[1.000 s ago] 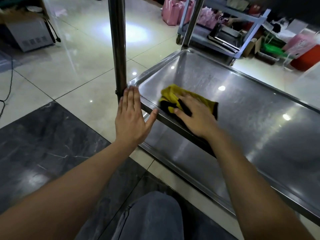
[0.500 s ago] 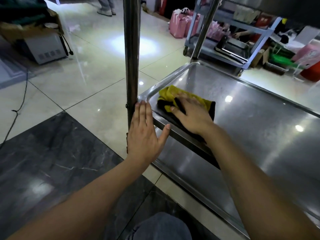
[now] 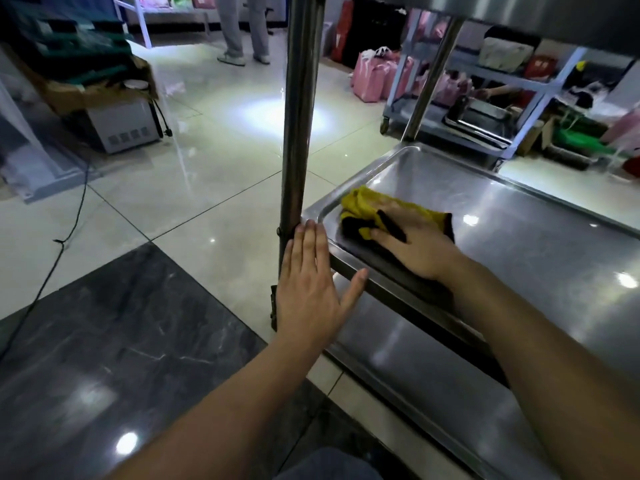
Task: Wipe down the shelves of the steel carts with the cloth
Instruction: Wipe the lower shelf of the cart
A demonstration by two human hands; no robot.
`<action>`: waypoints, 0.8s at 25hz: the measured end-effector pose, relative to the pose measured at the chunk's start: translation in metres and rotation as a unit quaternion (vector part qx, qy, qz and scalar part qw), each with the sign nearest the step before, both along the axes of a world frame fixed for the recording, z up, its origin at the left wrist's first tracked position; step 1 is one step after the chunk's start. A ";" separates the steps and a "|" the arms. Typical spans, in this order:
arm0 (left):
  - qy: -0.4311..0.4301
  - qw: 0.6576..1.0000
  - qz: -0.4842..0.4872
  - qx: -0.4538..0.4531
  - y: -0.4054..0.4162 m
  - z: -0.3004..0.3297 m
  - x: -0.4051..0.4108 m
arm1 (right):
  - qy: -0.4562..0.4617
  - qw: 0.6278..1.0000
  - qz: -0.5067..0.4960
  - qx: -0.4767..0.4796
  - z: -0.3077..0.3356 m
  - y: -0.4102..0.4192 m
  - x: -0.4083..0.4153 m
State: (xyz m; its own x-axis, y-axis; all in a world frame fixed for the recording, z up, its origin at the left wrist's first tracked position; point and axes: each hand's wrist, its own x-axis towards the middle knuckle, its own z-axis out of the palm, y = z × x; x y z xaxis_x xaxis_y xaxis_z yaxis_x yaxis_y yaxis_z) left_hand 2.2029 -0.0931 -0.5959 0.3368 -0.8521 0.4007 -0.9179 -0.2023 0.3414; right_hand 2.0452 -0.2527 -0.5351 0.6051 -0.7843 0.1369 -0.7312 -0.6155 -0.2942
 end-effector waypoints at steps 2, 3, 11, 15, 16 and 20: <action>0.008 1.000 -0.007 0.023 0.001 0.003 0.002 | 0.017 0.983 -0.180 -0.028 0.002 -0.011 -0.043; 0.015 0.999 -0.008 0.029 0.002 0.005 -0.001 | 0.020 0.963 -0.268 -0.029 0.003 -0.015 -0.069; 0.018 0.997 0.011 0.072 -0.001 0.019 -0.010 | 0.026 0.973 -0.227 -0.028 0.012 0.037 -0.015; -0.008 0.998 0.010 0.068 0.005 0.023 -0.010 | -0.005 0.995 -0.102 0.013 0.010 0.093 -0.027; -0.013 0.997 0.010 0.072 0.006 0.025 -0.008 | -0.011 0.994 -0.110 0.016 0.008 0.105 -0.047; -0.002 0.994 0.043 0.097 0.012 0.035 -0.032 | 0.001 0.967 -0.254 0.019 -0.001 0.143 -0.127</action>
